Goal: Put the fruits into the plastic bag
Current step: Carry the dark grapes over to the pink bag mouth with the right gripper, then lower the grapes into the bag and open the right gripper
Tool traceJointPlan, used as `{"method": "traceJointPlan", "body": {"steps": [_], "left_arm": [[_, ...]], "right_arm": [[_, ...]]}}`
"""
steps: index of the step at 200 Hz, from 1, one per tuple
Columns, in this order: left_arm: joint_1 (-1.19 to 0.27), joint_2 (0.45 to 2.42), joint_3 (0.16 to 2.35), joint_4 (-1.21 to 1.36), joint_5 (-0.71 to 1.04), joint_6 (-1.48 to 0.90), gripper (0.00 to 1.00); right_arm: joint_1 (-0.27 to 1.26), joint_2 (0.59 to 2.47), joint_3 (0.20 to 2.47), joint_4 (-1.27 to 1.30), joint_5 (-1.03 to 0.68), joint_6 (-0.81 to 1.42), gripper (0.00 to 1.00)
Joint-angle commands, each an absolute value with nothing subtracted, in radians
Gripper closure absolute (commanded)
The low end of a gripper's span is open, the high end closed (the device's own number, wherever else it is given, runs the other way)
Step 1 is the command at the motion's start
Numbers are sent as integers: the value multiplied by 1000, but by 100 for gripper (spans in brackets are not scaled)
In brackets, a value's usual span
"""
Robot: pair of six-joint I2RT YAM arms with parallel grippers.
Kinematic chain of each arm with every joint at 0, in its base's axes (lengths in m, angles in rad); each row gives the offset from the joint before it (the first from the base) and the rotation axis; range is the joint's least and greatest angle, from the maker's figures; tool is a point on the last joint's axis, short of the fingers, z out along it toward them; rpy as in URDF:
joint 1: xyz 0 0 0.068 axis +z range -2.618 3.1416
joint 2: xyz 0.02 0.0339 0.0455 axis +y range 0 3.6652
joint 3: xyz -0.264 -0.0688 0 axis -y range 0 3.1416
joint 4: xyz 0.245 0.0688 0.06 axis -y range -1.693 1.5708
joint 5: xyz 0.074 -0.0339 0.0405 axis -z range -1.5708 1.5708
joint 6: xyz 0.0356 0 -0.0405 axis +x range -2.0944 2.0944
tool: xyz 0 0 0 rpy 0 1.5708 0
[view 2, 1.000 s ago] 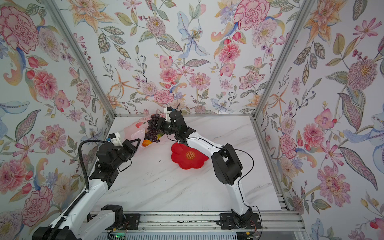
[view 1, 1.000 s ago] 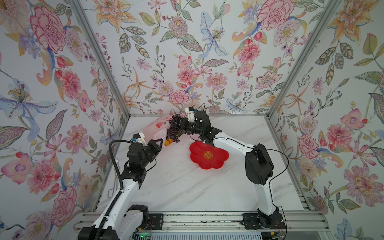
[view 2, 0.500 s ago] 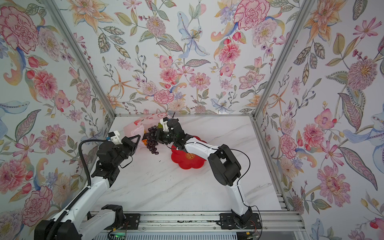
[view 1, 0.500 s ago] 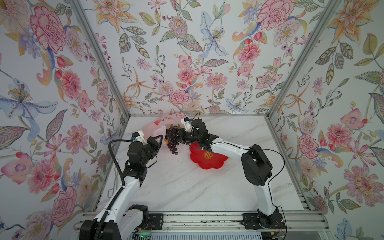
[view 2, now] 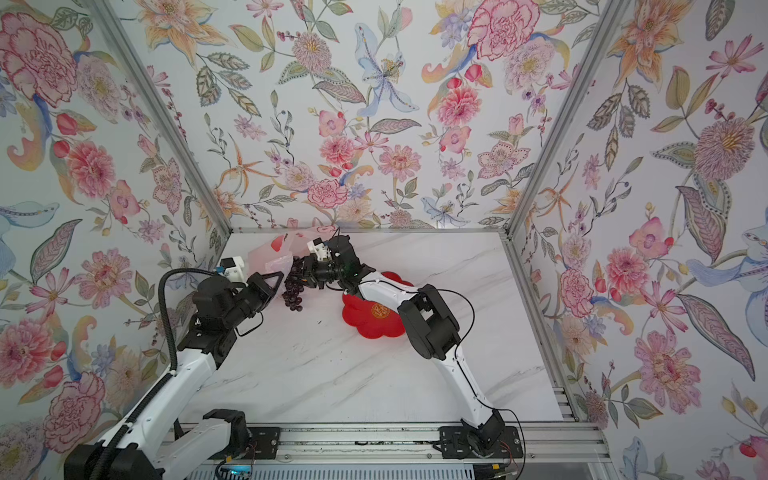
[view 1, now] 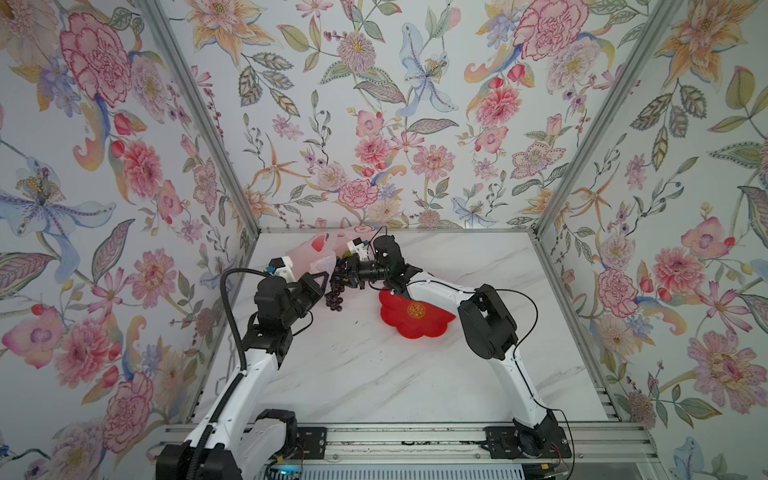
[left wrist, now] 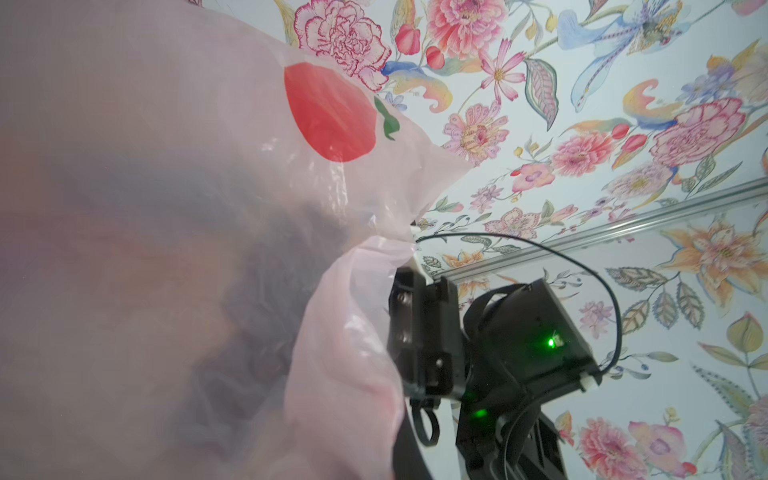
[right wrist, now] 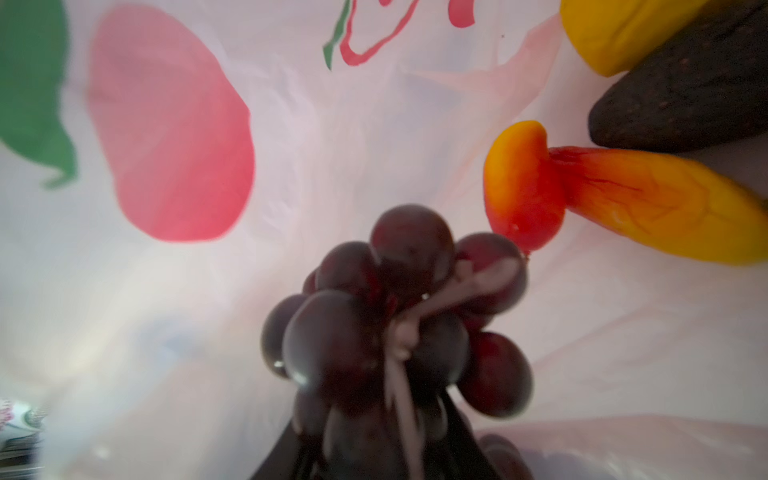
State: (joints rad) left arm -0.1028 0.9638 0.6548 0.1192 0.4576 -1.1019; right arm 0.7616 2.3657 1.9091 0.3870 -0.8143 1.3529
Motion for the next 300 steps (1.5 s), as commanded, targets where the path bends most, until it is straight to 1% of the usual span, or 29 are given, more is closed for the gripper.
{"method": "traceJointPlan", "body": {"steps": [1,26,45,82,92,119,139,176,201,210,229,251,262,287,300], "left_arm": [[-107,884,667,-80,457,-899,100],[-107,795,632,-212,399,-804,100],[-107,735,603,-250,387,-784,100],[-108,691,554,-286,376,-737,100],[-108,688,550,-286,381,-742,100],[-107,677,558,-242,385,-795,100],[-107,692,560,-168,408,-876,100],[-107,726,570,7,442,-1048,100],[-107,752,579,82,452,-1115,100],[-107,762,577,101,455,-1132,100],[-107,771,566,133,459,-1156,100],[-106,773,543,167,458,-1186,100],[-107,773,531,181,454,-1198,100],[-107,777,525,192,453,-1206,100],[-107,782,528,193,452,-1207,100]], "right_arm": [[735,2401,2032,480,-909,1520,65],[726,2434,2165,347,-936,1504,65],[716,2437,2196,284,-912,1504,65],[712,2469,2192,367,-834,1674,66],[714,2471,2195,370,-802,1687,66],[731,2462,2213,208,-728,1543,66],[749,2462,2207,78,-699,1430,66],[765,2454,2123,46,-644,1381,65],[777,2492,2171,34,-639,1389,59],[781,2508,2193,24,-638,1390,54],[781,2550,2246,42,-651,1415,49],[781,2606,2320,89,-674,1462,38],[781,2627,2361,85,-680,1465,35],[774,2637,2404,79,-698,1458,29],[769,2623,2404,41,-713,1429,22]]}}
